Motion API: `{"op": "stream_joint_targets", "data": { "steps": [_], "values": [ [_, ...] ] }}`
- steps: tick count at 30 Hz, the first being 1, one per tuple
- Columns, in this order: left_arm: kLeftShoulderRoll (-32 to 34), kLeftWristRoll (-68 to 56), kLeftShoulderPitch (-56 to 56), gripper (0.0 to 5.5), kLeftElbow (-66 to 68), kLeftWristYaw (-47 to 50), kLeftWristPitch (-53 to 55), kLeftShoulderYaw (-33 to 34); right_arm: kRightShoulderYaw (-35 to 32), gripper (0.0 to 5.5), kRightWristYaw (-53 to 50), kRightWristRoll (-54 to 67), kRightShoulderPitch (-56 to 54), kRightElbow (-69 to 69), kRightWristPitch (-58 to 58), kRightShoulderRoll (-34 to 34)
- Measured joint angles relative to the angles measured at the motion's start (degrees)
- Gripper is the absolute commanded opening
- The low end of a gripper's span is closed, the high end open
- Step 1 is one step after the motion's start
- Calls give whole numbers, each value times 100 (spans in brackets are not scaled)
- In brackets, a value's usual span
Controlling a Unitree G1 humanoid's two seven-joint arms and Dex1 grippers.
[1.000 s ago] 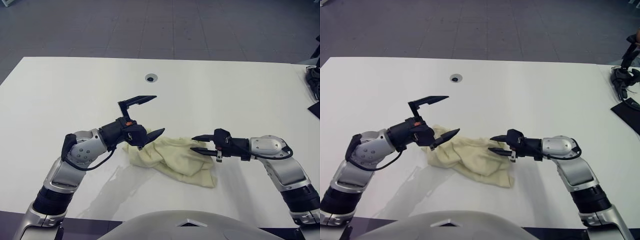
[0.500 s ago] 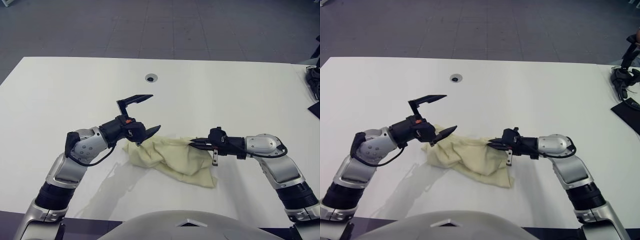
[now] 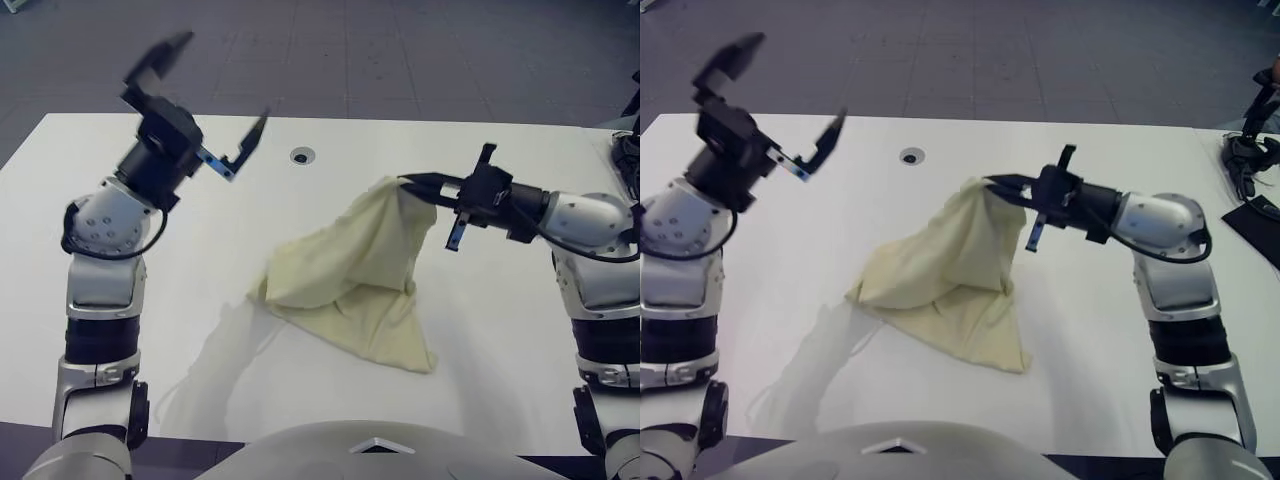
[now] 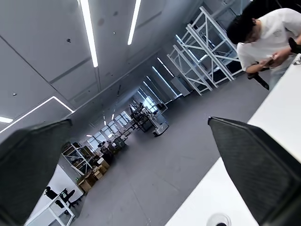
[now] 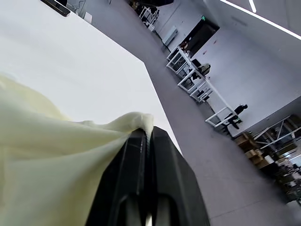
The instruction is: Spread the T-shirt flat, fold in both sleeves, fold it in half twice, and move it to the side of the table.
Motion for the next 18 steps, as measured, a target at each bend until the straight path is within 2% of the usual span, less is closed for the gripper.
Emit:
{"op": "stream_joint_targets", "data": {
  "steps": [4,8,12,15,18],
  "values": [
    [-136,-64,-131,540,58,68,146,11,-12,2,-25,-51,-260,-104,-298,-5],
    [-136,-343,-88,540,48,-461,176,-231,197,2,361,99,-100,-545,-501,-82],
    [-119,-558,-86,540,216,-620,256,-160,1148,2,1035,163,1033,-1217,-477,-257],
    [-99,-537,-80,540,276,-731,243,-189,1792,2,1634,-102,1879,-1550,-490,-769],
    [-88,-380,-43,540,279,-812,189,-293,1860,2,1976,-248,2209,-1564,-494,-1302]
  ]
}}
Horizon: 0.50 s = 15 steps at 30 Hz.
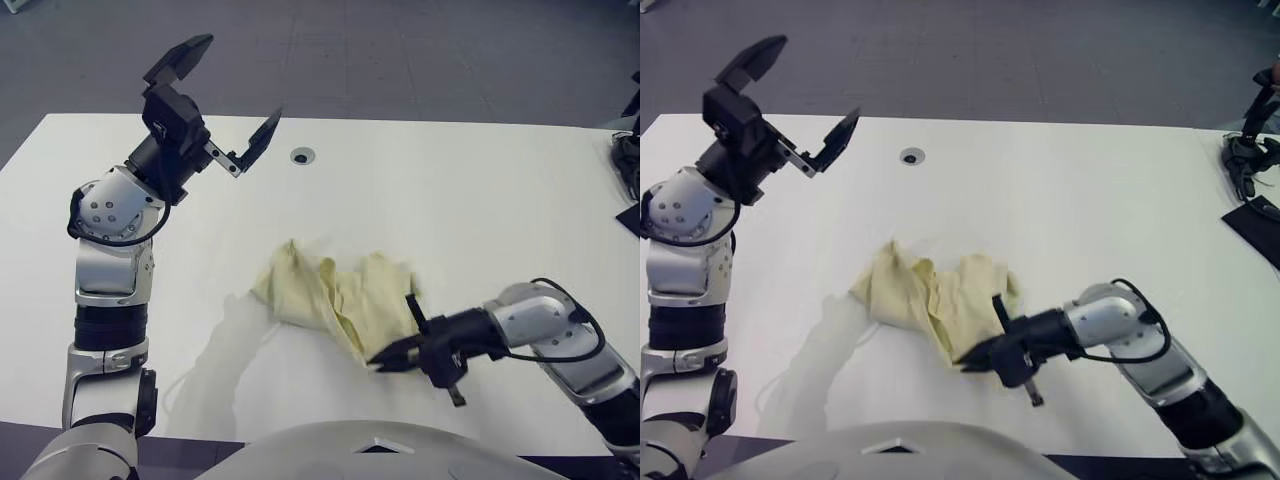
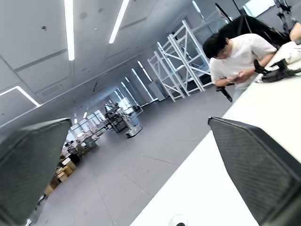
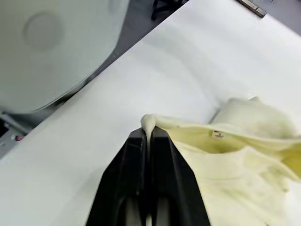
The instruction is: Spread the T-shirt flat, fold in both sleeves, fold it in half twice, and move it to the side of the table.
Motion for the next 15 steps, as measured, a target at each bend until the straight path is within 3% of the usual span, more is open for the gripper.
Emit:
{"op": "stream_joint_targets", "data": {
  "steps": [6,15],
  "values": [
    [256,152,15,540,231,-564,-83,-254,11,2,150,16,51,-23,62,-169],
    [1122,611,481,540,398,-2540,-387,-1487,193,2,-24,-421,-5,260,0,-62]
  ]
}}
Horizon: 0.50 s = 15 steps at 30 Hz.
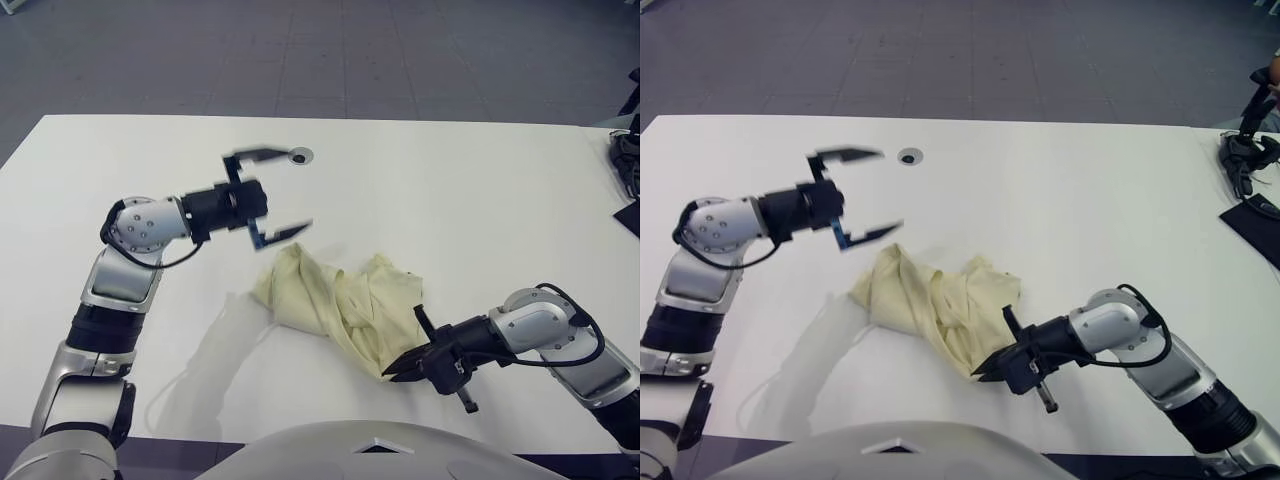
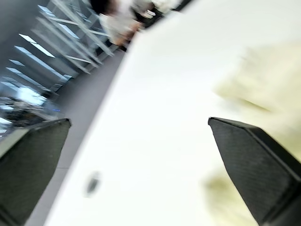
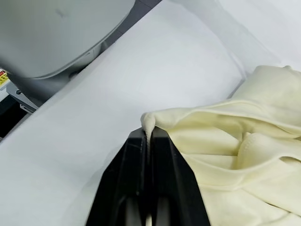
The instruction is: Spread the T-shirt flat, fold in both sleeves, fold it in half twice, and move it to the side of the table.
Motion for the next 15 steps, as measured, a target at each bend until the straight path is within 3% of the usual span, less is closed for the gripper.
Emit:
{"op": "stream_joint_targets", "data": {
  "steps": [5,11,15],
  "values": [
    [232,227,-49,540,98,-561,87,-360,82,2,-20,-179,-19,171,-58,18],
    [-125,620,-581,540,411,-746,84,-937,153,2,-4,-234,-35,299,-193,32],
    [-510,963,-912,482,801,-626,-3,-1189,170,0,8,-231,-38,343,-262,34]
  ]
}}
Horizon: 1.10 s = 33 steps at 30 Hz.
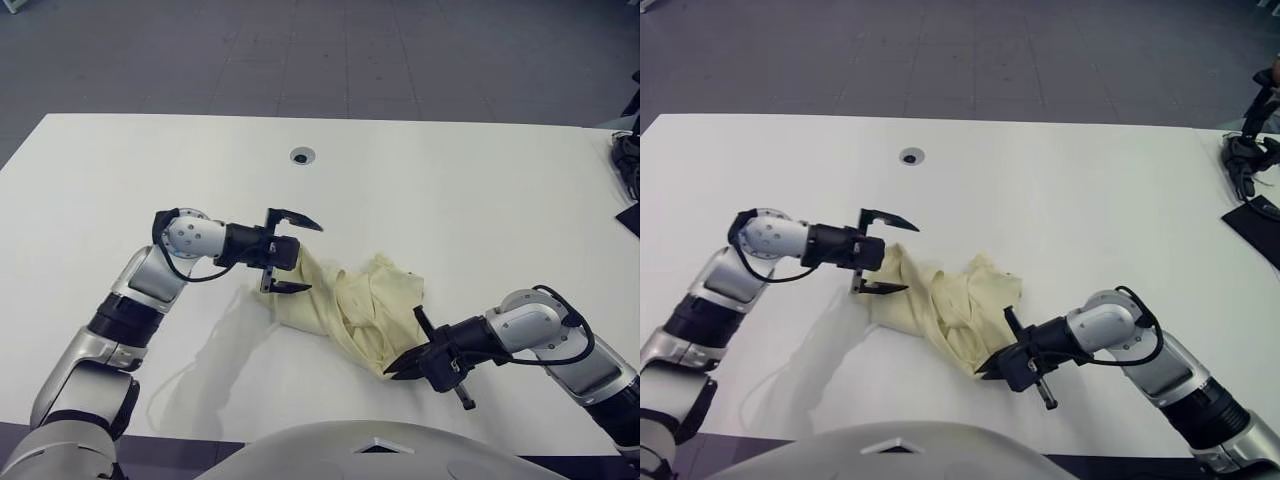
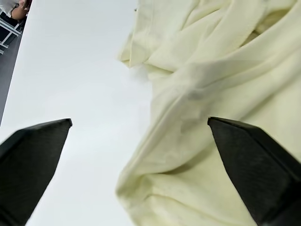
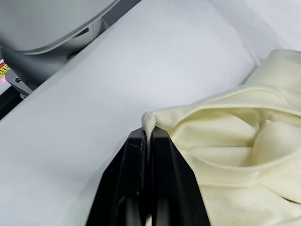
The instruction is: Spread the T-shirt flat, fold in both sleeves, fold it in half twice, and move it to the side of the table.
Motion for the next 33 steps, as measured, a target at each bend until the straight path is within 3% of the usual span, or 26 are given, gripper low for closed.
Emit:
{"op": "stream_joint_targets", "data": {
  "steps": [28,33],
  "values": [
    [-192,279,182,3,39,-110,-239,-412,90,0,-107,-194,-4,216,-122,222],
    [-164,279,267,1,-59,-117,-238,-411,100,0,-165,-210,-4,228,-123,231]
  ]
}}
